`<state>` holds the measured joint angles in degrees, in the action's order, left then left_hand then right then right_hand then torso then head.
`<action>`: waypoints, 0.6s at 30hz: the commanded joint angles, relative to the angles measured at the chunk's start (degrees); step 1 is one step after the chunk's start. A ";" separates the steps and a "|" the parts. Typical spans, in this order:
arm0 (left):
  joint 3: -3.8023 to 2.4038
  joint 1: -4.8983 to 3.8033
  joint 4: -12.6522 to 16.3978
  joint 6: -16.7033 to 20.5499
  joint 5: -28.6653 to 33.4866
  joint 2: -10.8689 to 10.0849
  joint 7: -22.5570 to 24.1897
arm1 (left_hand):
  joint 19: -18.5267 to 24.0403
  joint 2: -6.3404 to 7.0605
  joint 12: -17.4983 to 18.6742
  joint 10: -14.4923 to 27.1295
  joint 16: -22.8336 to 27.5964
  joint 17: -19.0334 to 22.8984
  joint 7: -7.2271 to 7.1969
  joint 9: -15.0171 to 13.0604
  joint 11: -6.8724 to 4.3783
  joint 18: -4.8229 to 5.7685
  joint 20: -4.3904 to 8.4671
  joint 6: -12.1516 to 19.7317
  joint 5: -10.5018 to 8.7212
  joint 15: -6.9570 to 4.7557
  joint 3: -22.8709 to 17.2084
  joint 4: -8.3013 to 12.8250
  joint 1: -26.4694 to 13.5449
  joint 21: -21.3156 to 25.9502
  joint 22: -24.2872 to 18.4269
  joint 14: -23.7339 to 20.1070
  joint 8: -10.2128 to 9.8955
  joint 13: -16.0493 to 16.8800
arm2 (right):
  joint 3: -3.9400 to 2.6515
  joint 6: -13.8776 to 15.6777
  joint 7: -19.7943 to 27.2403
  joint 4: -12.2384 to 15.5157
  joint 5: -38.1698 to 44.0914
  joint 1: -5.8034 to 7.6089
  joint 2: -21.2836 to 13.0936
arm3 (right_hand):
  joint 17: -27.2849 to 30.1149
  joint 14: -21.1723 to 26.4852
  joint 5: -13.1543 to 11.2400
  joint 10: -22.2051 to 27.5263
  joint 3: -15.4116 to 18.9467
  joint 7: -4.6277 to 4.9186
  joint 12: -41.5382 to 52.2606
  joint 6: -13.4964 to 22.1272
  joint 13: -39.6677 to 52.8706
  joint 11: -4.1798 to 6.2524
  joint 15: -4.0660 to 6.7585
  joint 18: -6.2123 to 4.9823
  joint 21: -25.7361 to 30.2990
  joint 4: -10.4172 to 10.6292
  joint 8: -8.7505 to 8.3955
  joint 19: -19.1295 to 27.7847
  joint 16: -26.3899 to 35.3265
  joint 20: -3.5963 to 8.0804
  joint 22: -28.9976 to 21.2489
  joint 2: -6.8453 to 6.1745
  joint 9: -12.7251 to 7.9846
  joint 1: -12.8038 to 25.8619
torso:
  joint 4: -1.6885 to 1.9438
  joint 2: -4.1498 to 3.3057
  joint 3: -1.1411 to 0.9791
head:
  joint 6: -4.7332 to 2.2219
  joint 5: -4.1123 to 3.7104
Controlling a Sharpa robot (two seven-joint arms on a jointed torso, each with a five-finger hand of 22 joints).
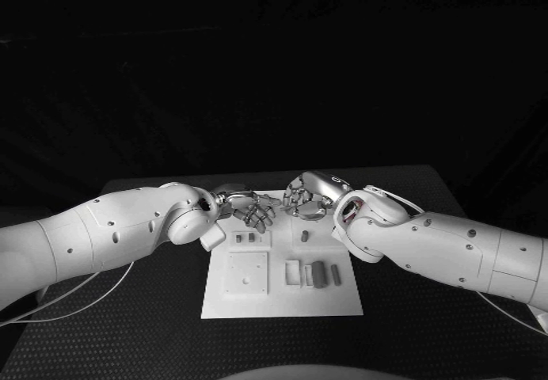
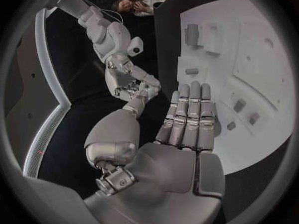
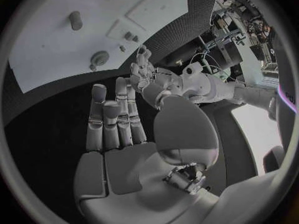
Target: Assemble the parts on the task board
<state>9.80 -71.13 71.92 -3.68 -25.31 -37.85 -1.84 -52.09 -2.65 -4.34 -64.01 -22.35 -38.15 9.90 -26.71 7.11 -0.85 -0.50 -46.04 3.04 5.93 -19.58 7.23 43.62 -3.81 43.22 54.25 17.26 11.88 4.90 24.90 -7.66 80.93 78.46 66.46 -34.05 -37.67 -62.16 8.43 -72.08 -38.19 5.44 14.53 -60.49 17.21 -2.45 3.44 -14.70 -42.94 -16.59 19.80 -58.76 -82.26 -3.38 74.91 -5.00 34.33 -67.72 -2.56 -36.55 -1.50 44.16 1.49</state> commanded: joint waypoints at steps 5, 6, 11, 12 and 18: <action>0.02 -0.05 0.32 -6.86 3.54 -0.14 4.51 | 0.73 -2.19 0.19 0.23 0.82 -0.40 -0.47 0.21 -0.41 -0.51 -0.13 0.38 -0.22 0.33 1.29 0.68 -0.02 -0.07 -0.46 -0.45 0.20 -0.09 | -0.02 -1.26 0.17 0.53 -0.19 -0.01 0.04 | 0.09 -0.09 0.06 -0.36 -0.44 0.18 -0.36 0.03 0.08 -0.15 0.19 -0.30 -0.16 -0.05 0.17 -0.34 0.34 0.14 0.92 0.14 0.11 -0.28 | -0.03 -0.05 -0.01 | 0.00 -0.02; 0.03 -0.05 0.28 -6.44 3.54 -0.15 4.48 | 0.76 -2.29 0.23 0.32 0.88 -0.45 -0.45 0.25 -0.41 -0.50 -0.14 0.47 -0.22 0.33 1.48 0.79 -0.05 -0.07 -0.52 -0.47 0.15 -0.12 | -0.02 -1.35 0.22 0.55 -0.19 -0.01 0.05 | 0.09 -0.09 0.06 -0.36 -0.44 0.18 -0.37 0.03 0.08 -0.15 0.19 -0.30 -0.16 -0.06 0.17 -0.34 0.35 0.14 0.92 0.14 0.11 -0.28 | -0.04 -0.05 -0.02 | 0.01 -0.02; 0.03 -0.05 0.20 -5.82 3.54 -0.24 4.12 | 0.81 -2.33 0.30 0.54 1.05 -0.62 -0.21 0.36 -0.37 -0.52 -0.13 0.72 -0.22 0.34 2.18 0.95 -0.35 -0.09 -0.69 -0.48 0.01 -0.19 | -0.02 -1.34 0.31 0.78 -0.19 -0.01 -0.09 | 0.09 -0.10 0.06 -0.37 -0.44 0.19 -0.39 0.04 0.09 -0.15 0.18 -0.30 -0.14 -0.06 0.16 -0.34 0.37 0.14 0.92 0.15 0.13 -0.26 | -0.05 -0.07 -0.05 | 0.00 -0.05; 0.03 -0.05 0.24 -5.67 3.54 -0.26 3.91 | 0.81 -2.43 0.31 0.59 1.09 -0.67 -0.17 0.39 -0.36 -0.54 -0.11 0.76 -0.21 0.32 2.28 1.14 -0.23 -0.11 -0.73 -0.47 -0.01 -0.21 | -0.02 -1.30 0.33 0.91 -0.19 -0.01 -0.15 | 0.10 -0.10 0.06 -0.37 -0.44 0.19 -0.40 0.04 0.09 -0.15 0.18 -0.30 -0.13 -0.07 0.15 -0.33 0.38 0.14 0.92 0.15 0.13 -0.25 | -0.04 -0.05 -0.07 | 0.02 -0.05; 0.04 -0.05 0.22 -5.61 3.54 -0.29 3.50 | 0.75 -2.76 0.31 0.78 1.30 -0.95 -0.01 0.48 -0.30 -0.56 -0.11 0.87 -0.22 0.31 2.70 2.18 0.47 -0.18 -0.93 -0.38 -0.05 -0.28 | -0.02 -1.59 0.44 1.18 -0.19 -0.01 -0.26 | 0.10 -0.11 0.06 -0.37 -0.46 0.19 -0.43 0.05 0.10 -0.15 0.18 -0.30 -0.11 -0.07 0.15 -0.33 0.41 0.14 0.91 0.17 0.15 -0.24 | -0.01 -0.06 -0.07 | 0.18 -0.03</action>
<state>9.86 -71.13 72.03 -8.29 -22.65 -38.17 0.90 -51.69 -5.10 -4.33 -63.56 -21.22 -39.08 9.90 -26.27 6.96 -0.85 -0.50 -45.63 3.04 6.15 -16.80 9.20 43.99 -3.81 42.32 54.03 17.26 11.65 4.91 24.18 -7.62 81.96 78.30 66.45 -34.26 -37.64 -62.14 8.42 -72.08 -38.35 5.37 14.33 -60.37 17.27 -2.45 3.40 -14.68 -42.94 -16.78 19.62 -58.76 -82.04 -3.38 74.91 -5.00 34.42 -67.72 -2.59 -36.60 -1.52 44.24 1.47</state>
